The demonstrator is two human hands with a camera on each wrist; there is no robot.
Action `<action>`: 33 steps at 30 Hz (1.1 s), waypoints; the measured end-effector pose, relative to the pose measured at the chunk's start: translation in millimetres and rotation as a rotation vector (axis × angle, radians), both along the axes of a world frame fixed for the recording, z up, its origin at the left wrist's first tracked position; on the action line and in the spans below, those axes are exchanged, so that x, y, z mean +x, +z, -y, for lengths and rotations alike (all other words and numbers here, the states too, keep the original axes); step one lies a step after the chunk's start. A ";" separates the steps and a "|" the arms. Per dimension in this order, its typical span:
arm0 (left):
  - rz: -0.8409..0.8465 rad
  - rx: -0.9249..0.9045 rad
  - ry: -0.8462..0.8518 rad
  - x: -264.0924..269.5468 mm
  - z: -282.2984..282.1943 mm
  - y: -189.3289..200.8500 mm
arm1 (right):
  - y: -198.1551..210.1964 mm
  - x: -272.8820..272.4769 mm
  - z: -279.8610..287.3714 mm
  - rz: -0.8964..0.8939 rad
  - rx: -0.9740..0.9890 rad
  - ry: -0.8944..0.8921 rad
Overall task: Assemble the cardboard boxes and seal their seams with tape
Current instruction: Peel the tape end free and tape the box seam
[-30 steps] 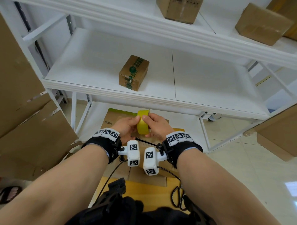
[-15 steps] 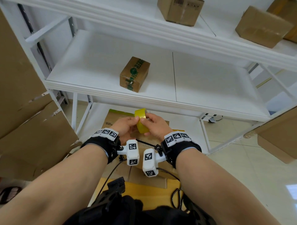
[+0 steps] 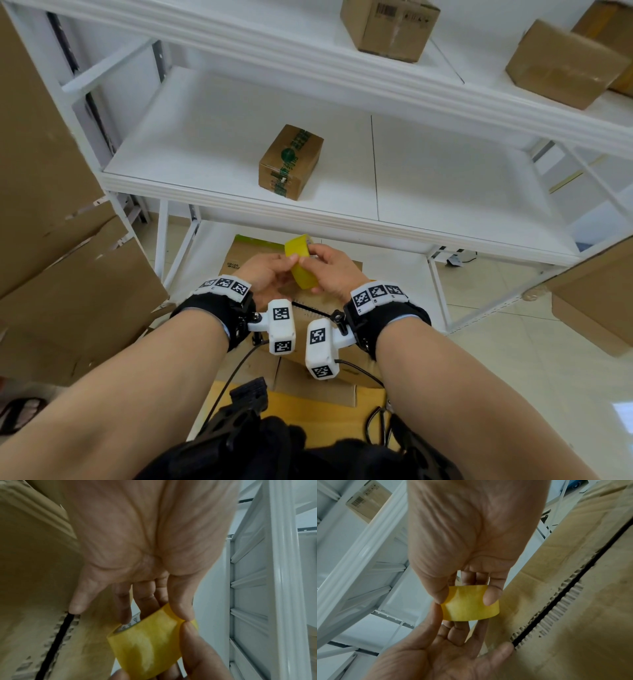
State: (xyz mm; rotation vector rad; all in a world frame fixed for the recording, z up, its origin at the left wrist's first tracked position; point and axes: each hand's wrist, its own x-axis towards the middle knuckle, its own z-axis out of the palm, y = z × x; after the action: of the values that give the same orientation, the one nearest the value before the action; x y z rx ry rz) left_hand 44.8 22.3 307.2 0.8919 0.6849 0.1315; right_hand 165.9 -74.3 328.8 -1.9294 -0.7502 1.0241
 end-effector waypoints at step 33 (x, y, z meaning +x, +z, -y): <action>-0.017 0.165 -0.067 2.4 3.3 -17.5 | -11.8 5.0 -1.6 -0.266 -0.010 -0.144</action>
State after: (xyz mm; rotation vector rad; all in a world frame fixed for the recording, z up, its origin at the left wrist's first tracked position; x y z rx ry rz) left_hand 47.2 19.0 289.7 1.0740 0.6659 0.1220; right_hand 170.9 -72.7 317.0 -1.7810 -0.4503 1.1661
